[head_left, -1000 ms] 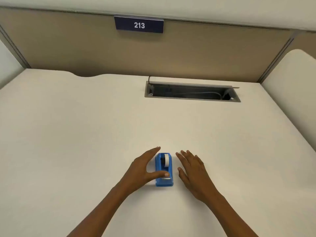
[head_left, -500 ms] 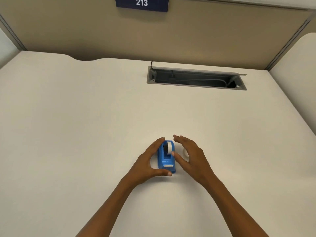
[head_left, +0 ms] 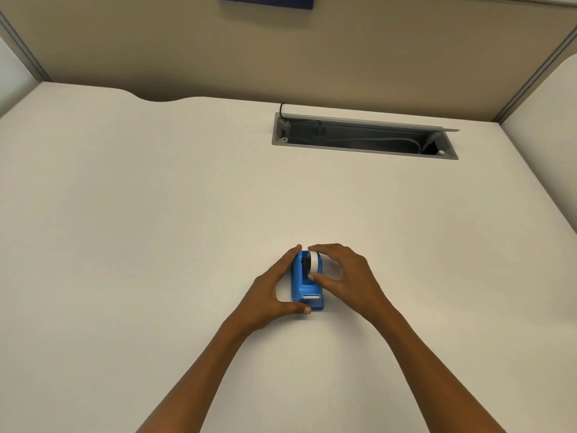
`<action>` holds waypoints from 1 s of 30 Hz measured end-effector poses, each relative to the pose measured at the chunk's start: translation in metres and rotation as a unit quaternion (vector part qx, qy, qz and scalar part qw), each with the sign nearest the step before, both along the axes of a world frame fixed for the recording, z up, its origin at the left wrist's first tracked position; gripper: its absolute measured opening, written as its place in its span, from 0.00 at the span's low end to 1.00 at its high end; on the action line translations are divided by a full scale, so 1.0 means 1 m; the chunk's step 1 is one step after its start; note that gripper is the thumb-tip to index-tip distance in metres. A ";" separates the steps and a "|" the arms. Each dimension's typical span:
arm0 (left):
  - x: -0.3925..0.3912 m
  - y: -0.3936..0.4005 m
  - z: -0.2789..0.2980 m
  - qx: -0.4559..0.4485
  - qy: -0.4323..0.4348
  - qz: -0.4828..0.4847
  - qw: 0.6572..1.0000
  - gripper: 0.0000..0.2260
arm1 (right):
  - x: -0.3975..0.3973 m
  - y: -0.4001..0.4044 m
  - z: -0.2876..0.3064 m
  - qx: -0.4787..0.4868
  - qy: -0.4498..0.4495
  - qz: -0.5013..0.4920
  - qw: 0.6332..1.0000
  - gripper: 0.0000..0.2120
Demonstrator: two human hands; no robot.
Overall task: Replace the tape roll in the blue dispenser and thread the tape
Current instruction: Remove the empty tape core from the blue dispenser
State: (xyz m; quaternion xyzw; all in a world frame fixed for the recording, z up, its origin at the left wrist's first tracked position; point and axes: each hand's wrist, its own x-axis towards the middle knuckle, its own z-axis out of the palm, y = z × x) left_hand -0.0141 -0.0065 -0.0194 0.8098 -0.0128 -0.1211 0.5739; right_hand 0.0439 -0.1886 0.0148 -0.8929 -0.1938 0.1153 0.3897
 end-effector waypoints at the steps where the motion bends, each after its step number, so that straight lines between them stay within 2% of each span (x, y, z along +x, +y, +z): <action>1: 0.000 0.000 0.000 0.000 0.000 0.000 1.000 0.44 | 0.000 0.000 0.001 0.018 0.007 -0.008 1.000 0.21; 5: 0.001 0.001 0.005 0.010 0.004 -0.006 1.000 0.44 | -0.001 0.000 0.010 0.105 0.051 -0.058 0.991 0.21; 9: 0.002 0.004 0.023 0.028 0.001 -0.008 1.000 0.40 | -0.002 0.001 0.023 0.144 0.054 -0.063 0.986 0.23; 11: 0.002 0.004 0.035 0.006 -0.033 0.016 0.999 0.34 | -0.005 0.000 0.028 0.170 0.062 -0.068 0.981 0.22; 14: 0.002 0.003 0.054 -0.041 -0.101 0.079 0.991 0.20 | -0.009 0.001 0.034 0.219 0.104 -0.087 0.966 0.19; 16: 0.000 0.001 0.063 -0.072 -0.114 0.121 0.983 0.14 | -0.011 0.003 0.037 0.237 0.127 -0.095 0.958 0.18; 20: 0.000 -0.008 0.072 -0.119 -0.099 0.141 0.978 0.11 | -0.016 0.006 0.043 0.282 0.160 -0.100 0.941 0.16; 26: -0.002 -0.018 0.077 -0.194 -0.021 0.181 0.964 0.09 | -0.019 0.006 0.046 0.282 0.173 -0.102 0.938 0.22; 30: -0.002 -0.023 0.081 -0.215 0.011 0.204 0.955 0.09 | -0.020 0.005 0.046 0.285 0.173 -0.097 0.938 0.19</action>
